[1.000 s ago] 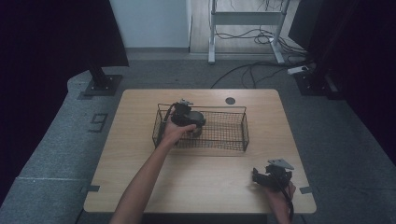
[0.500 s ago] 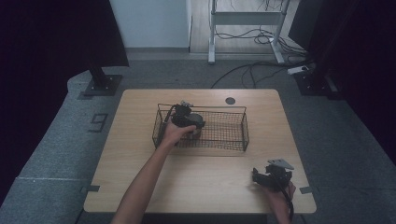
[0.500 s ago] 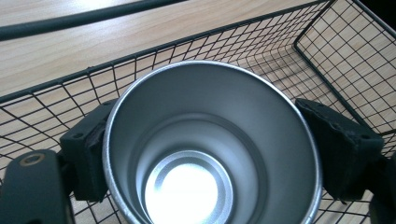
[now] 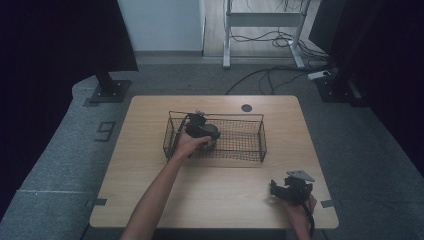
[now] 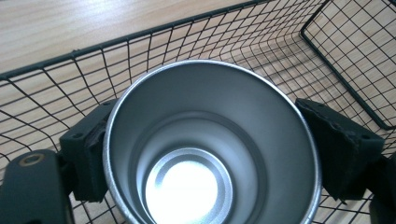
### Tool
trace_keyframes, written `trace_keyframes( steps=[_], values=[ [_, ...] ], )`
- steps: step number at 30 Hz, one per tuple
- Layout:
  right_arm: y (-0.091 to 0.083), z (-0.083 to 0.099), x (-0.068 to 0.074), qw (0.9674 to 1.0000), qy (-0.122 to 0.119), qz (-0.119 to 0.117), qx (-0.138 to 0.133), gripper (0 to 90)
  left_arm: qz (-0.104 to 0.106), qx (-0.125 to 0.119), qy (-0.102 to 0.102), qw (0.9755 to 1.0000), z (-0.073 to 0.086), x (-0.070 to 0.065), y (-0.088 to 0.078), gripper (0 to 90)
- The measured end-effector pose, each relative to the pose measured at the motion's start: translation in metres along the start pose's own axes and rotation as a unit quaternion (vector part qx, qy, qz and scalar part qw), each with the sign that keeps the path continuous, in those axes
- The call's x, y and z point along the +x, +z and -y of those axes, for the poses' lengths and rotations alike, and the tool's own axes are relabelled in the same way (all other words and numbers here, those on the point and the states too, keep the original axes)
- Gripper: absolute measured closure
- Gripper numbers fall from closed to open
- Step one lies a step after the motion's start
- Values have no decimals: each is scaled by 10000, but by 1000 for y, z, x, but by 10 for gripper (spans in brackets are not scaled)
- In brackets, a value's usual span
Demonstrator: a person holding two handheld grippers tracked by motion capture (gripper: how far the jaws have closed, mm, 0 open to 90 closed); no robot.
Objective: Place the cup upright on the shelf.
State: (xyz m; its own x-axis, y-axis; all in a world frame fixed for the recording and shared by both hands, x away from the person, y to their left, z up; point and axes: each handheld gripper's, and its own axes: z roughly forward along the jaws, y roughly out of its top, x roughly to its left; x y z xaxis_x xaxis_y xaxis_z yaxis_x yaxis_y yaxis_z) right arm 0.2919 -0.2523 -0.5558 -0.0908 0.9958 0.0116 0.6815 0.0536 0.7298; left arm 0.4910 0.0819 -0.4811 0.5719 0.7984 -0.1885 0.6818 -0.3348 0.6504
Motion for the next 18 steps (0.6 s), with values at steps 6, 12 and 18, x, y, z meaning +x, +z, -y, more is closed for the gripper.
trace_keyframes(
  steps=[6,12,18],
  values=[
    [0,0,0,10000,-1,0,0,75,-13,110,-21,9999,-1,0,1,139],
    [0,0,0,10000,1,0,0,75,10,134,-94,9999,-2,2,-1,119],
    [0,0,0,10000,0,0,-1,75,-5,10,-67,10000,-5,0,-11,94]
  ],
)
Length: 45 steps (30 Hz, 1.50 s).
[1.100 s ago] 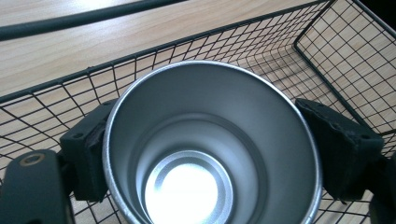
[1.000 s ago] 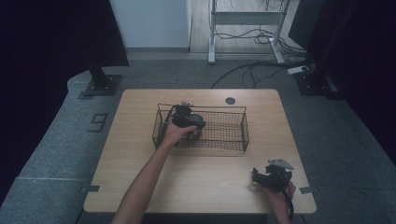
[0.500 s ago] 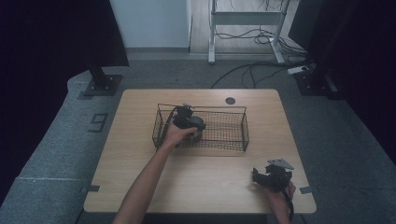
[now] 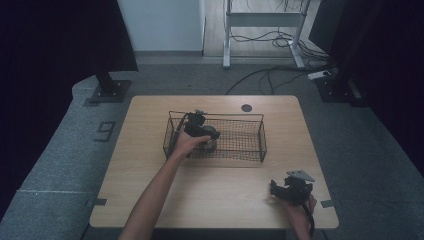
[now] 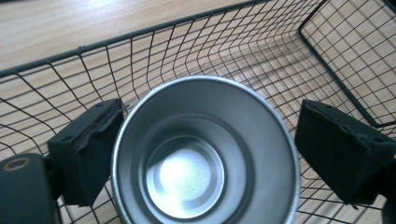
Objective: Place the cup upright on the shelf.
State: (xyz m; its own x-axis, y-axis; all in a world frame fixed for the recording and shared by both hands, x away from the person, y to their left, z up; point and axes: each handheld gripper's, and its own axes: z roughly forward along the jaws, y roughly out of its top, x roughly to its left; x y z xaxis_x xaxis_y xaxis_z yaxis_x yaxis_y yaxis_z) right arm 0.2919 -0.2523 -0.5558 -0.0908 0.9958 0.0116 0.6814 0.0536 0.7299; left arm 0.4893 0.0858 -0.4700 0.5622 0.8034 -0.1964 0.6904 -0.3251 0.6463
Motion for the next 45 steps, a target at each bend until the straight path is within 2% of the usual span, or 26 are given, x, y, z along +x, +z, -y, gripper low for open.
trace_keyframes(
  steps=[7,13,23,29,30,32,35,42,45],
  values=[
    [0,0,0,10000,-1,0,1,75,105,-414,24,9991,-2,-2,-25,94],
    [0,0,0,10000,1,0,2,75,232,-633,66,9977,5,-1,-47,100],
    [0,0,0,10000,2,-1,2,75,542,-997,323,9930,24,-10,-82,102],
    [0,0,0,10000,2,1,1,75,542,-1140,550,9905,50,-17,-98,102],
    [0,0,0,10000,0,9,9,75,491,-1169,569,9903,55,-18,-100,102],
    [0,0,0,10000,12,14,1,76,179,-1223,763,9894,64,-22,-103,107],
    [0,0,-1,10000,27,22,-2,77,308,-1285,737,9885,76,-21,-108,110],
    [0,0,-1,10000,27,33,-5,78,291,-1313,834,9874,104,-18,-118,112],
    [0,0,-1,10000,29,35,-5,78,196,-1300,897,9873,117,-20,-121,118]
  ],
)
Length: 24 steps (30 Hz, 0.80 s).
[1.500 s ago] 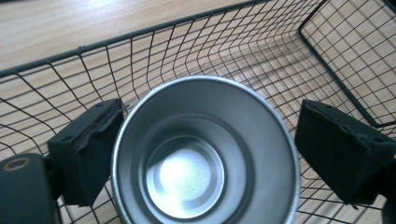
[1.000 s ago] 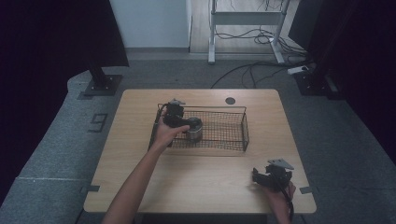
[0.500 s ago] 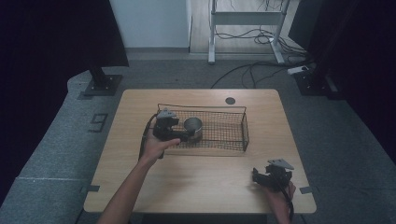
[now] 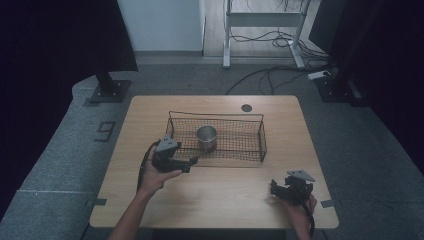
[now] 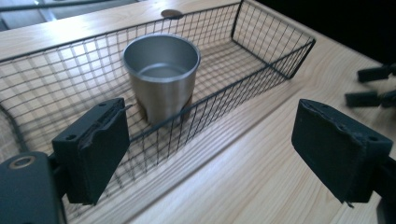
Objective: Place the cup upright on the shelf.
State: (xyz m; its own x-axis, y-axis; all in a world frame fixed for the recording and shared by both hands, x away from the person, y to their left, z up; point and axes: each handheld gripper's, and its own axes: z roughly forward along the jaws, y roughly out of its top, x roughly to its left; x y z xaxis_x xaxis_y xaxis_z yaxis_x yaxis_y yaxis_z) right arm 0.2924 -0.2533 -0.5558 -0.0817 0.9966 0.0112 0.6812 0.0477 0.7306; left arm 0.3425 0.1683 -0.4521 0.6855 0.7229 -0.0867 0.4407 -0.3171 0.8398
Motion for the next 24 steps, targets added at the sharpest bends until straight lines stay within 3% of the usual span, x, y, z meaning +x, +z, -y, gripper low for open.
trace_keyframes(
  steps=[9,13,16,24],
  values=[
    [0,0,0,10000,2,2,-2,79,187,-65,-154,9997,34,-10,-14,129],
    [0,0,0,10000,3,6,-4,80,266,29,-231,9994,48,-13,-14,130],
    [0,0,0,10000,6,7,-5,81,205,168,-195,9995,54,-14,-11,130],
    [0,0,0,10000,-2,2,-7,81,326,266,-474,9980,65,-7,-7,140]
  ],
)
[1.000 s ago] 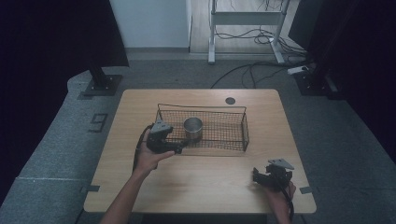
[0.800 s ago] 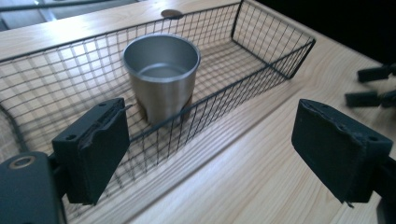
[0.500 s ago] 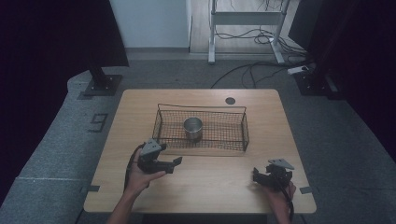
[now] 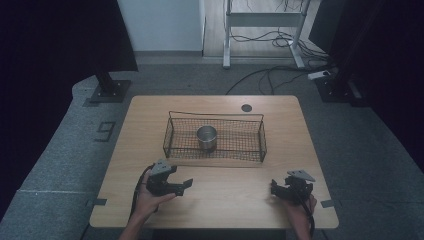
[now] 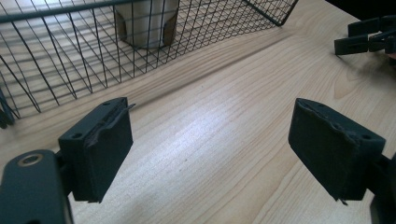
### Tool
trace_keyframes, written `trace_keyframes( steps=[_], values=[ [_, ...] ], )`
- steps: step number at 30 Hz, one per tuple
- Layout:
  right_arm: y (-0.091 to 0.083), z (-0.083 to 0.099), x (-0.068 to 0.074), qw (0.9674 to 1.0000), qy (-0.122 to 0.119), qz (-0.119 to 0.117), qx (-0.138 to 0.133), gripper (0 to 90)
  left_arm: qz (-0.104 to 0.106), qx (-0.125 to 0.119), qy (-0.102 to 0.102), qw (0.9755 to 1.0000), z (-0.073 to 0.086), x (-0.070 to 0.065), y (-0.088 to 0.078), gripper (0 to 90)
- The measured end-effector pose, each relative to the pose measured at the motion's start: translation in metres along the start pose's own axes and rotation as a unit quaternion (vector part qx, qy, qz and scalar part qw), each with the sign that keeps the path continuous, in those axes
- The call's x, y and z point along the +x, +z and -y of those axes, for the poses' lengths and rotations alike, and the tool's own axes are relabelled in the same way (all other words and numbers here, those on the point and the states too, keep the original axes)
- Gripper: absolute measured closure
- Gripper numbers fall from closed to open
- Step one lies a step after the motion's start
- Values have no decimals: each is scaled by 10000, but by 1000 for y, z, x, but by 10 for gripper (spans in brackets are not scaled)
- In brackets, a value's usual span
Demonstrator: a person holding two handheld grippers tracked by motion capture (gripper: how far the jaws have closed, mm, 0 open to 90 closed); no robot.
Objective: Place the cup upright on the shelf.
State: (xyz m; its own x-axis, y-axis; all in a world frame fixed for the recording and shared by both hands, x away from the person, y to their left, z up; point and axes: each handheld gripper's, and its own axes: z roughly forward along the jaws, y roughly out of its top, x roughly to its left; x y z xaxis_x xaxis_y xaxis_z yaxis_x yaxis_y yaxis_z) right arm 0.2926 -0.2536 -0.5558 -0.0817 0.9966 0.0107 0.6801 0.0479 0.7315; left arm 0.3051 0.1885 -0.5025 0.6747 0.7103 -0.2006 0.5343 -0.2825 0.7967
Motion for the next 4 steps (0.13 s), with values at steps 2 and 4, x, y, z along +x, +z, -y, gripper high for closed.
trace_keyframes(
  steps=[2,4],
  values=[
    [0,0,0,10000,-2,-3,0,81,51,-17,-56,10000,0,1,0,142],
    [0,0,0,10000,-4,-7,4,81,63,-18,-75,10000,1,2,0,143]
  ],
)
